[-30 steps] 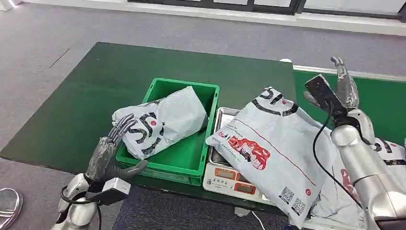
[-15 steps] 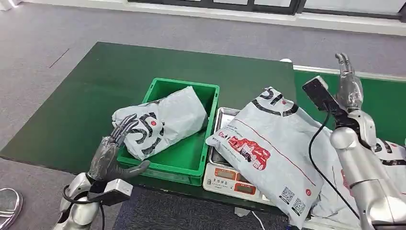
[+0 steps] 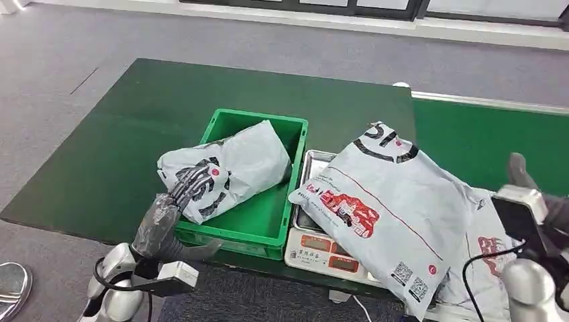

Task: Moved the parcel from conveyor to table for the left to box.

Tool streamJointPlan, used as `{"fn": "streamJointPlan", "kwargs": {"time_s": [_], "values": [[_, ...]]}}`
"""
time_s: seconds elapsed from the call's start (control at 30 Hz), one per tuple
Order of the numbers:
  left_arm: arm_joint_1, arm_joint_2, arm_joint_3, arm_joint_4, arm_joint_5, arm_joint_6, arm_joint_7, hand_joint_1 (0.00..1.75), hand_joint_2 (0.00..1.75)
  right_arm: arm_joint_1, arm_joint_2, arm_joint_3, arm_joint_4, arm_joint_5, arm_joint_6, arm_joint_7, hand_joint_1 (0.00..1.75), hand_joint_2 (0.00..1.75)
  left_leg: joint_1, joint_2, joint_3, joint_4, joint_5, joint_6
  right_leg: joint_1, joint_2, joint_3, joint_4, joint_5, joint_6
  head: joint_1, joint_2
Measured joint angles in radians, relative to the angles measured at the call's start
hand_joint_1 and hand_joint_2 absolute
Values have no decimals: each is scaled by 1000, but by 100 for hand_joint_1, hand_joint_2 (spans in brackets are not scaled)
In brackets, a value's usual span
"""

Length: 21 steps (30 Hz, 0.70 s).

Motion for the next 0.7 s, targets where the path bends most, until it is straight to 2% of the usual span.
{"fn": "streamJointPlan", "kwargs": {"time_s": [0.17,0.33,0.53,0.7], "values": [[-7,0,-33,-8,-47,27,-2,0,0,129,27,-91,-160,20,-45,-10,0,175,0,0,0,0,0,0,0,0,0,0,0,0,0,0],[-31,3,-89,-5,-100,26,8,0,0,242,111,-199,-306,2,-50,-124,0,175,0,1,0,0,0,0,0,0,0,0,0,0,0,0],[-55,15,-146,8,-120,17,12,0,0,302,190,-300,-394,-41,-50,-166,0,175,0,4,1,0,0,0,0,3,-1,0,0,0,0,0],[-131,30,-231,58,-188,0,24,0,0,329,251,-364,-434,-91,-50,-201,0,175,0,3,2,0,1,0,0,3,0,0,1,0,0,0]]}}
